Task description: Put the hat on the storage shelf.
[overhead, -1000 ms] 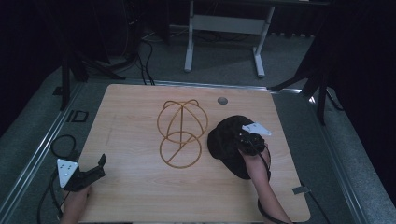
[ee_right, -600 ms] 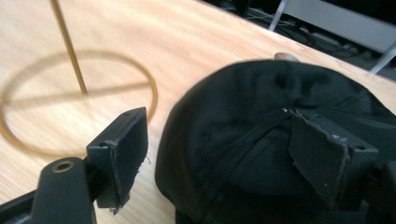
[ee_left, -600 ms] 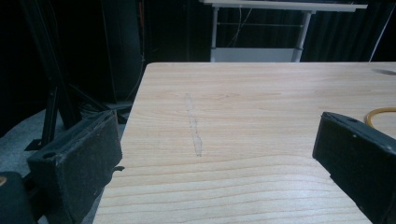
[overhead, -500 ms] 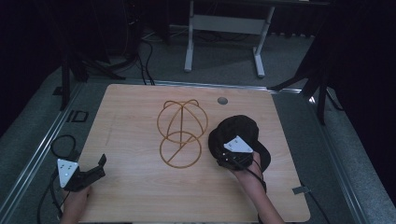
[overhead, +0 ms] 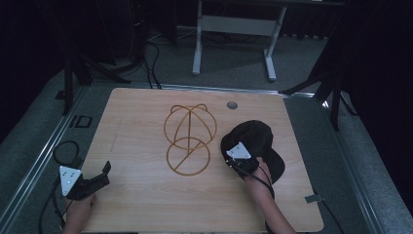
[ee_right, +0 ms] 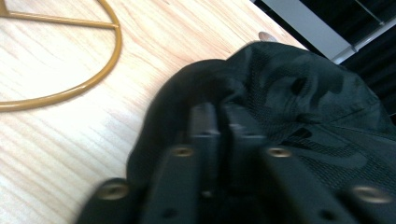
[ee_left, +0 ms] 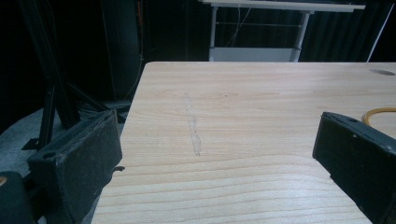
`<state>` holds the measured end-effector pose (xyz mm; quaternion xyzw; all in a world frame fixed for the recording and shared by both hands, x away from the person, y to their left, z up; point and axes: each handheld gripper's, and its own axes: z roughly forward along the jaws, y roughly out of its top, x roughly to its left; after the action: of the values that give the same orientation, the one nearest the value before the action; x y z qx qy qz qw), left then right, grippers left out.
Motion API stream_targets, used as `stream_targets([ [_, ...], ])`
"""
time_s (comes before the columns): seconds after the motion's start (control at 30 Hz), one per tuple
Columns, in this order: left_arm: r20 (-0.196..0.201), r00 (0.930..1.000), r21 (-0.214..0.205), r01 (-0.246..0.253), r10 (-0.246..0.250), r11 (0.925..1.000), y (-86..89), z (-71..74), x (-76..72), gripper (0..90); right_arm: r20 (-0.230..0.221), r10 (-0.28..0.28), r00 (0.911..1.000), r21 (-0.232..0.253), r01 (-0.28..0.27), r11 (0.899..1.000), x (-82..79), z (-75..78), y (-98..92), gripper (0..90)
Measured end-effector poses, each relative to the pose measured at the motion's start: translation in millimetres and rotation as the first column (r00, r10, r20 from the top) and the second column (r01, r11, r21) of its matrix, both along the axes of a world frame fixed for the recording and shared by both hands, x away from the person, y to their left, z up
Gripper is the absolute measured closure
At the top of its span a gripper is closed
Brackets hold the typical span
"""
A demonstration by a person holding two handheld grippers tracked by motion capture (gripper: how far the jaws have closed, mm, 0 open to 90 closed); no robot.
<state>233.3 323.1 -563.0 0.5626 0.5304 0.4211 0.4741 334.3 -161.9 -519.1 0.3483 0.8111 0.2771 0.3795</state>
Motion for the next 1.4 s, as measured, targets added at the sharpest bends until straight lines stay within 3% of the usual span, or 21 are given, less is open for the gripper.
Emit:
stream_targets([
  [0.13,-0.001,1.0000,-0.002,-0.001,0.001,1.0000,0.1,0.0,0.1,1.7,-0.005,-0.012,0.9999,0.069,0.012,0.998,2.2,6.1,-9.6,89.5],
  [0.57,-0.002,1.0000,0.002,0.000,0.000,1.0000,-0.1,0.0,-0.1,1.7,0.086,-0.058,0.9946,0.202,0.039,0.979,-3.8,54.3,-50.4,89.7],
  [0.93,-0.002,1.0000,0.004,0.001,-0.001,1.0000,-0.5,0.0,-0.1,1.7,0.175,-0.063,0.9825,0.258,0.016,0.966,-19.0,97.8,-70.4,89.7],
  [1.4,-0.003,1.0000,0.002,0.000,0.000,1.0000,-0.5,0.1,0.0,1.7,0.280,-0.028,0.9596,0.273,-0.052,0.961,-34.1,145.5,-65.0,89.7],
])
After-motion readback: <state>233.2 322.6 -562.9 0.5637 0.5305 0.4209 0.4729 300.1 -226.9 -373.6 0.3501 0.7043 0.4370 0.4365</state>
